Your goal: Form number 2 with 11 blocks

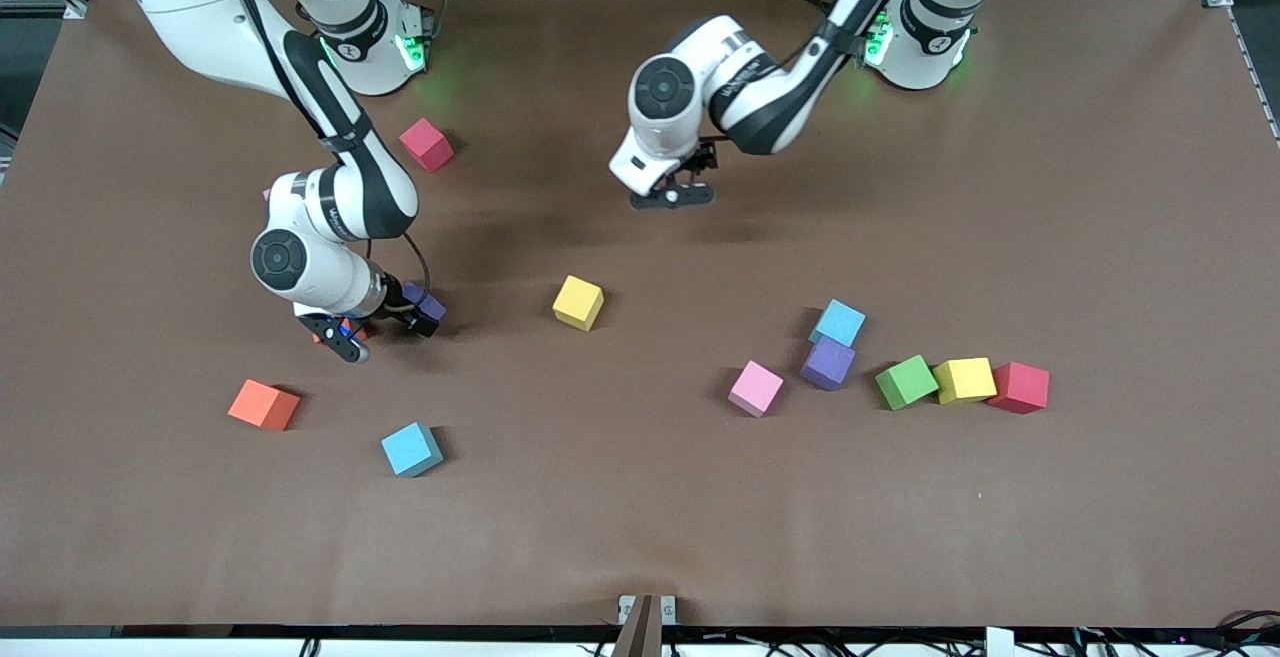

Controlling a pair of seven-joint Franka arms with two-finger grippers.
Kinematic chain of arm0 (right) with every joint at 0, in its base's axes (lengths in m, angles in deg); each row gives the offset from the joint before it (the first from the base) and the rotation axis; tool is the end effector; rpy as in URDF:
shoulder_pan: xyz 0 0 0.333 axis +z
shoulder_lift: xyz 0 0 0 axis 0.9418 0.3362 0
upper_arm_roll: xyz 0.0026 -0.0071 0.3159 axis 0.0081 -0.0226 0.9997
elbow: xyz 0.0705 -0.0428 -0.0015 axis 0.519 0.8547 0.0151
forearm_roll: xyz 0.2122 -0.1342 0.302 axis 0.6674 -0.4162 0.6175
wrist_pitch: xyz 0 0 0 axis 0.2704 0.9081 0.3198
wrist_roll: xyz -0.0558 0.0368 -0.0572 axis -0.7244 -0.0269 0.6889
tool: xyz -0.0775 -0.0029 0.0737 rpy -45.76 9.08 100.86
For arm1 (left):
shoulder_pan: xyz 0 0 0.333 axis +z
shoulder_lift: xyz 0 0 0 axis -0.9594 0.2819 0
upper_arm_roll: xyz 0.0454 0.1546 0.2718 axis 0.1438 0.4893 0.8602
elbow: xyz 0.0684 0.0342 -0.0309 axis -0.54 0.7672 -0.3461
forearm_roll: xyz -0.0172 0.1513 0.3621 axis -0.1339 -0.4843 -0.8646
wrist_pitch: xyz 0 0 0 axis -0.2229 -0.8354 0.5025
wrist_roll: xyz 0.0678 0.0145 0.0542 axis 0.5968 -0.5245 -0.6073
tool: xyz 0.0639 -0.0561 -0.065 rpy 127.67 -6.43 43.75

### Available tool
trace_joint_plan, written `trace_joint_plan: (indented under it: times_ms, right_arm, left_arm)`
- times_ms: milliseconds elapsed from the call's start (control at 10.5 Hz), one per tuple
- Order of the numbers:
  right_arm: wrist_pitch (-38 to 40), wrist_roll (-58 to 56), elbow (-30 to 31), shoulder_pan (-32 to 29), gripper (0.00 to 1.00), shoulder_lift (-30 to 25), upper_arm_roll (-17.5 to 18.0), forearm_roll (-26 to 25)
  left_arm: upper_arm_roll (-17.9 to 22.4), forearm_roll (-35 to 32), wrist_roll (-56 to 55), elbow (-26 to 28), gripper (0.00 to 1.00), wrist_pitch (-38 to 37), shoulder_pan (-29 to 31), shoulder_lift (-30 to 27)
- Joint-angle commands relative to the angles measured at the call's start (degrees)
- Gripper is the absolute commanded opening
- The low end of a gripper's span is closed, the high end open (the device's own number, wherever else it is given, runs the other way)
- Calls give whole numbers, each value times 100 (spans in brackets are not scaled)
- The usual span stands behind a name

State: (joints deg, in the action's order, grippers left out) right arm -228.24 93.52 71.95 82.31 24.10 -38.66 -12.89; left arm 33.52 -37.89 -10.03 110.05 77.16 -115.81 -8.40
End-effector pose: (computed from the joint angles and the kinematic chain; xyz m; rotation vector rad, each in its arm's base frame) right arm 0.5435 0.1194 0.1826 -2.9276 1.0104 0.2494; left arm 0.3787 -0.4770 0.2851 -3.1041 -0.1799 0.3598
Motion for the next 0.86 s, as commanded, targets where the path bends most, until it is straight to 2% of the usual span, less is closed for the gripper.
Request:
trace_joint_plan:
  times_ms: [0,95,190,286,571,762]
  right_arm:
    - [-58,80,13,26,81,-17,0,12]
    - [-49,72,4,17,36,-17,0,12]
    - [-40,37,-14,26,6,-17,0,12]
    - [-6,28,-31,52,0,-34,9,3]
    - [309,-260,-232,210,0,-314,9,-15]
    - [1351,-368,-1029,281,0,-324,18,3]
  left_arm:
    - [280,-57,-12,-230,100,-116,297,-90]
    - [386,-39,-30,-379,100,-116,481,-47]
    - [430,-39,-21,-529,100,-116,648,75]
    - [466,-48,-21,-669,100,-125,824,120]
    - [510,-118,-4,-872,100,-334,1491,94]
    - [510,-118,40,-1171,100,-485,1738,234]
